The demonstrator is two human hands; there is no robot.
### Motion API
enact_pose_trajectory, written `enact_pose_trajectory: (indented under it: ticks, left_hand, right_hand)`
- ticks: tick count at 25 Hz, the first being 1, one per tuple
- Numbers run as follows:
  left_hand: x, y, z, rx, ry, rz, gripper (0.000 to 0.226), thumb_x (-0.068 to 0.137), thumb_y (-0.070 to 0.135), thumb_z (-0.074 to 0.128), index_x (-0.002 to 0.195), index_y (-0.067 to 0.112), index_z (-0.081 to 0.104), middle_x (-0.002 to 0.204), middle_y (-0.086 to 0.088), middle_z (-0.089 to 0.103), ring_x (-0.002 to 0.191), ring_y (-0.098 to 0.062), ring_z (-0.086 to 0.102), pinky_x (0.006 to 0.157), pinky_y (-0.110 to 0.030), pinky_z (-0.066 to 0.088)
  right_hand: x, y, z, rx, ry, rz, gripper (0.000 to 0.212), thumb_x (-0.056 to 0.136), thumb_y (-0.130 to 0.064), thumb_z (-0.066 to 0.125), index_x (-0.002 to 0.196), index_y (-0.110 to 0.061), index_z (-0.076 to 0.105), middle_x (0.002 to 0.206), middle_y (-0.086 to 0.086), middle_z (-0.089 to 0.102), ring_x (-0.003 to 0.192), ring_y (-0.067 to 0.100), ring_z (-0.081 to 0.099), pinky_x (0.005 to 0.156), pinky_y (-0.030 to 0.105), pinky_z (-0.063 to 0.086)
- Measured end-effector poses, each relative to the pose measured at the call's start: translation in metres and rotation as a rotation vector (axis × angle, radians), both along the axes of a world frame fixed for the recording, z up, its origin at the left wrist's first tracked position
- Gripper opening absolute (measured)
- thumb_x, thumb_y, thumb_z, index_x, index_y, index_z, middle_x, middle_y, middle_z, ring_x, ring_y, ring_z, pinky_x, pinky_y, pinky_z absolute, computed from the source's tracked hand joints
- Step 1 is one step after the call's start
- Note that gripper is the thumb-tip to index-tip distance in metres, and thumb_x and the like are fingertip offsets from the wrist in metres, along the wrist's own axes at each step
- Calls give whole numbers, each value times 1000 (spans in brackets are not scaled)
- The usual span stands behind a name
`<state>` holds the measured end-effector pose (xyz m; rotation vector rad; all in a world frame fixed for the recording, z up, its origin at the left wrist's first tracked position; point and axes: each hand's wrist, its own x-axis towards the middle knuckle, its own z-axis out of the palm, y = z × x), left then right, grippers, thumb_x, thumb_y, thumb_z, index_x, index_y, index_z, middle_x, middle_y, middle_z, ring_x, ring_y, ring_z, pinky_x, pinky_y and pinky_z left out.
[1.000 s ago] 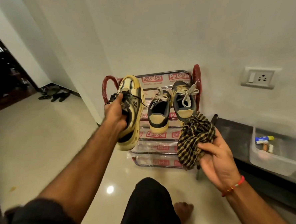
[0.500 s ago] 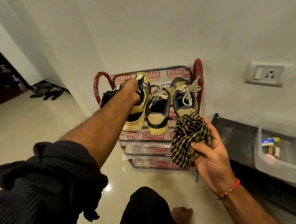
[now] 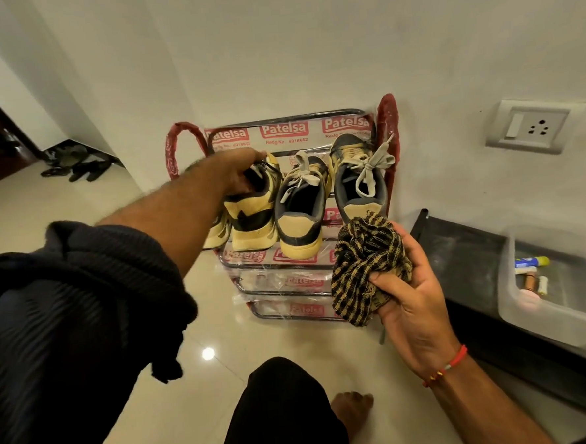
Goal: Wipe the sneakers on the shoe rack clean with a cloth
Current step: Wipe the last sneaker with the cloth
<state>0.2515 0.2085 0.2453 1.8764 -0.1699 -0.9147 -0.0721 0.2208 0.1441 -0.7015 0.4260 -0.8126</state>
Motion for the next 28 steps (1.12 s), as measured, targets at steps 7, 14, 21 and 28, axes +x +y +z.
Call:
enact_pose_trajectory:
  ticks: [7, 14, 21, 28]
  left_hand:
    - [40, 88, 12, 208, -1088, 11, 27, 101, 27, 62, 115, 7, 72, 103, -12, 74, 85, -23, 74, 75, -36, 63]
    - [57, 128, -42, 698, -1164, -659, 48, 96, 53, 57, 133, 23, 56, 128, -9, 62, 125, -31, 50, 106, -49, 33]
    - [49, 122, -53, 397, -1101, -222, 24, 96, 34, 66, 118, 23, 65, 112, -7, 68, 115, -29, 55, 99, -42, 28]
    - [22, 165, 45, 255, -1250, -54, 42, 94, 37, 70, 132, 20, 64, 125, -7, 69, 121, -29, 53, 105, -43, 27]
  right_hand:
    - [13, 17, 9, -4, -19, 8, 70, 87, 21, 44, 138, -26, 52, 127, 5, 67, 114, 24, 66, 84, 47, 59]
    - [23, 46, 19, -115, 64, 41, 70, 87, 21, 46, 133, -31, 56, 126, 2, 67, 113, 23, 66, 85, 49, 59]
    - [9, 47, 26, -130, 75, 5, 69, 87, 22, 45, 136, -25, 55, 123, 4, 69, 109, 21, 68, 72, 34, 60]
    - [-3, 51, 25, -136, 58, -7, 69, 86, 23, 46, 135, -25, 56, 123, 3, 69, 113, 22, 67, 76, 33, 60]
